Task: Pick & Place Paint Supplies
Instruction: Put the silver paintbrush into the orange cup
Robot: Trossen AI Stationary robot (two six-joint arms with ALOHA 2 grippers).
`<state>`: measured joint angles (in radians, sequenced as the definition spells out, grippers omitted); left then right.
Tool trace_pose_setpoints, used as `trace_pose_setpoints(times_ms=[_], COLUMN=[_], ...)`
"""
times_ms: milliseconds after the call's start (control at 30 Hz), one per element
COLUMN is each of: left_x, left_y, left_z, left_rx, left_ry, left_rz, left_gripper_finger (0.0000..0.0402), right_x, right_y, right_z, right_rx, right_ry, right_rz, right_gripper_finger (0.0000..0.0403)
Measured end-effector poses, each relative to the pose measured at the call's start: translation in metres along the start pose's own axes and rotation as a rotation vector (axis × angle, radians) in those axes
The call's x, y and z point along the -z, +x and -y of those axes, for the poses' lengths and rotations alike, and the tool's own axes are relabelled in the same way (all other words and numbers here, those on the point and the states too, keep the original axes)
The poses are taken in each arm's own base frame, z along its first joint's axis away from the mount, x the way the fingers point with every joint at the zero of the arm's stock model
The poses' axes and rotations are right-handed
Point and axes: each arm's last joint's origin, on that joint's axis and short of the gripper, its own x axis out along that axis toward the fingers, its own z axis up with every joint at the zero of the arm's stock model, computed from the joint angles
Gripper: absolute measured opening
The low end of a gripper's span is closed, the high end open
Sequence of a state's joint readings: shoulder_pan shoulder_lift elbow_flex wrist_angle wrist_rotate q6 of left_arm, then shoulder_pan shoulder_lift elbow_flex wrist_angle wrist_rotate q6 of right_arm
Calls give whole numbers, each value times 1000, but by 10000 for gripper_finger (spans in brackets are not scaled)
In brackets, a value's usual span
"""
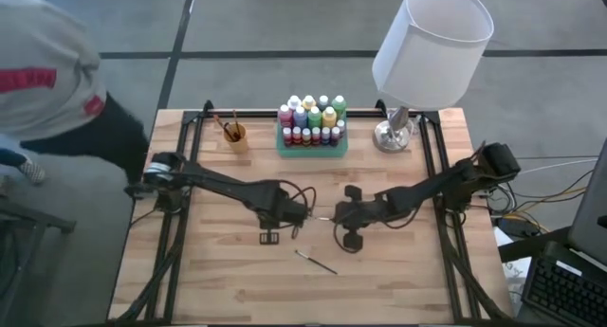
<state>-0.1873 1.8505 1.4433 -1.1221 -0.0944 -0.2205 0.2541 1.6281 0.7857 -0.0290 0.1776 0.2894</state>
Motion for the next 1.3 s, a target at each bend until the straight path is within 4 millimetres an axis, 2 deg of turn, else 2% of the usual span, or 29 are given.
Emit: trace_pose_setpoints(times_ms=[167,267,500,633,800,1033,1300], left_x=[20,32,56,63,64,54,38], left_y=[16,27,44,45,42,32,8], left_z=[1,1,-3,-5,-6,-4,-4], left_rx=[-42,-45,-4,42,107,185,169], left_ry=[-25,-54,-121,-154,-175,-135,-50], left_rz=[-26,-19,117,256,466,830,1217], left_gripper_finger=[95,94,92,92,88,88,85], right_x=[12,17,32,38,45,42,39], right_y=[-21,-36,-68,-79,-89,-103,-116], right_z=[2,2,8,12,17,19,21], right_rx=[71,88,112,85,47,4,-20], right_ry=[5,21,64,63,63,15,-39], right_rz=[-19,28,141,237,355,564,804], right_gripper_finger=[12,12,12,12,12,13,13])
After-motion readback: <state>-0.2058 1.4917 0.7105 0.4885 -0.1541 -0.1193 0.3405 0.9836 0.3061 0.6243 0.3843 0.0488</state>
